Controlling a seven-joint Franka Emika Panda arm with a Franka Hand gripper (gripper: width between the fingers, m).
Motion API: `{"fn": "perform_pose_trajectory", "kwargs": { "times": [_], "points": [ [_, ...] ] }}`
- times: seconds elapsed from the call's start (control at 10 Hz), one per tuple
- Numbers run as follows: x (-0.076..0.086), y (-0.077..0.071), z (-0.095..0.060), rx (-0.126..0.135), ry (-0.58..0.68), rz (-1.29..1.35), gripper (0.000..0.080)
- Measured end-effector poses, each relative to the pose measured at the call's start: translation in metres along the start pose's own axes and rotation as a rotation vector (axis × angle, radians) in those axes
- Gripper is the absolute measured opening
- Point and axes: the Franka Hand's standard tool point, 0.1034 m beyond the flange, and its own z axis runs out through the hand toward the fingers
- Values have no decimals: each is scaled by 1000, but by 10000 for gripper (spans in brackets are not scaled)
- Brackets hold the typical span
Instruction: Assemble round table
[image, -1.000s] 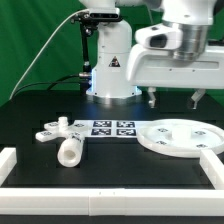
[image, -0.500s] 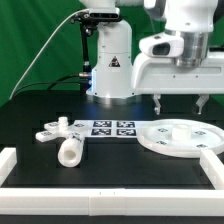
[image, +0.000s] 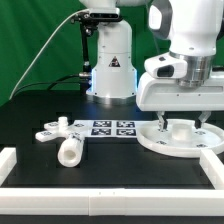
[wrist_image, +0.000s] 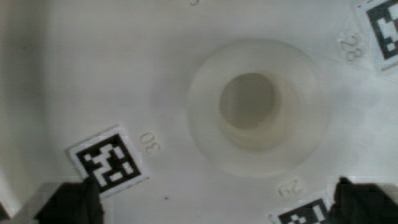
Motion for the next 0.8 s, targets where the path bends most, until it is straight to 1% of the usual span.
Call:
{"fn": "perform_pose_trajectory", "kwargs": {
  "times": [0.2,0.3,0.4,0.5,0.7,0.8],
  "points": [
    [-2,-2,4,3,5,11,649],
    [-8,-8,14,12,5,22,649],
    [-14,-13,22,15,-5,20,649],
    [-17,-14,27,14,-16,20,649],
    [-19,-13,30,12,-23,19,649],
    [-19,-13,30,12,-22,19,632]
  ]
}}
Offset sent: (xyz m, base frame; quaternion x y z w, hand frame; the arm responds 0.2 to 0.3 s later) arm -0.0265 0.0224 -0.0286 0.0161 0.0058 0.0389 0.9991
